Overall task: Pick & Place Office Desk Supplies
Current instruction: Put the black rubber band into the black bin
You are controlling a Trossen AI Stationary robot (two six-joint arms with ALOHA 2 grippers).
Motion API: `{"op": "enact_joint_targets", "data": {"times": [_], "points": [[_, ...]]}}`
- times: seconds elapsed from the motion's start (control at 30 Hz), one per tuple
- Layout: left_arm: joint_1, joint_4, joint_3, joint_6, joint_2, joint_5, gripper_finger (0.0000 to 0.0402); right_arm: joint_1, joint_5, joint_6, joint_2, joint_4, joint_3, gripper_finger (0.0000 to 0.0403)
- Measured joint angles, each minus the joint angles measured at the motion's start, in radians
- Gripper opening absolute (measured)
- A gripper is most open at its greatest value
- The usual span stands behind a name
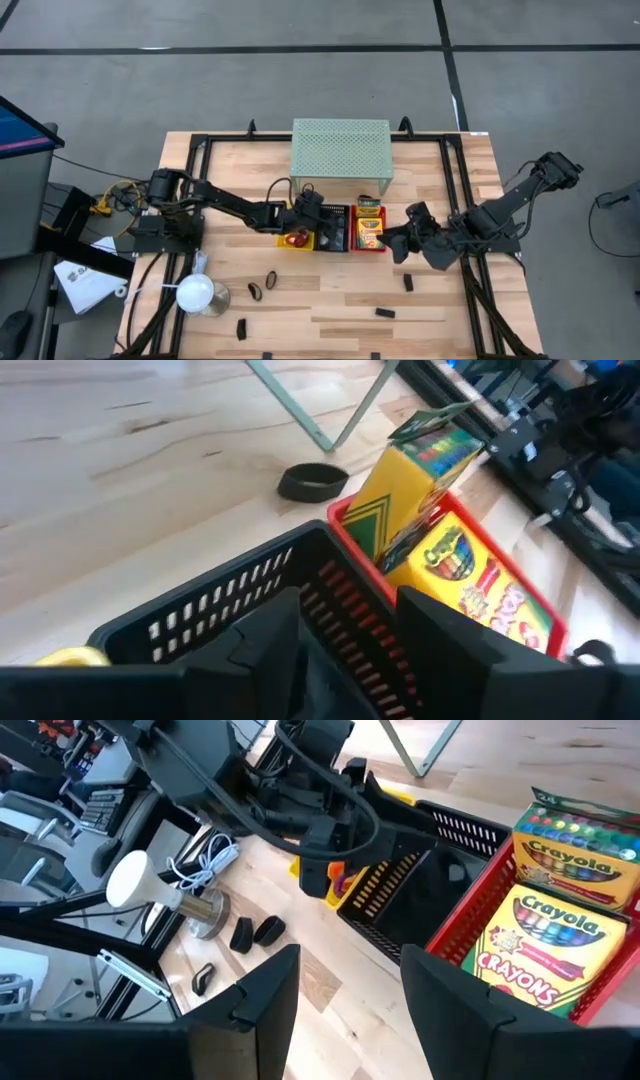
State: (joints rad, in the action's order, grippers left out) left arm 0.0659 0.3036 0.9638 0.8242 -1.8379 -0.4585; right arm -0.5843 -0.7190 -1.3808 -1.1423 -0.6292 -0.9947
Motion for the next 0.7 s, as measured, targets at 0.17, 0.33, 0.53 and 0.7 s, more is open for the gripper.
{"op": "enact_joint_targets", "data": {"times": [0.17, 0.33, 0.53, 0.7], "points": [[0.005, 0.059, 0.0, -0.043, 0.031, 0.123, 0.0164, -0.02, -0.02, -0.015, 0.0, -0.004, 0.0, 0.0173], [0.018, 0.045, 0.0, -0.119, 0.115, 0.43, 0.0164, -0.035, -0.041, -0.034, 0.0, -0.005, 0.0, 0.0173], [0.114, -0.225, 0.001, -0.151, 0.279, 0.613, 0.0164, -0.045, -0.042, -0.034, 0.0, -0.001, 0.0, 0.0173], [0.262, -0.577, 0.0, -0.119, 0.417, 0.568, 0.0165, -0.045, -0.047, -0.034, 0.0, 0.018, 0.0, 0.0173]]}}
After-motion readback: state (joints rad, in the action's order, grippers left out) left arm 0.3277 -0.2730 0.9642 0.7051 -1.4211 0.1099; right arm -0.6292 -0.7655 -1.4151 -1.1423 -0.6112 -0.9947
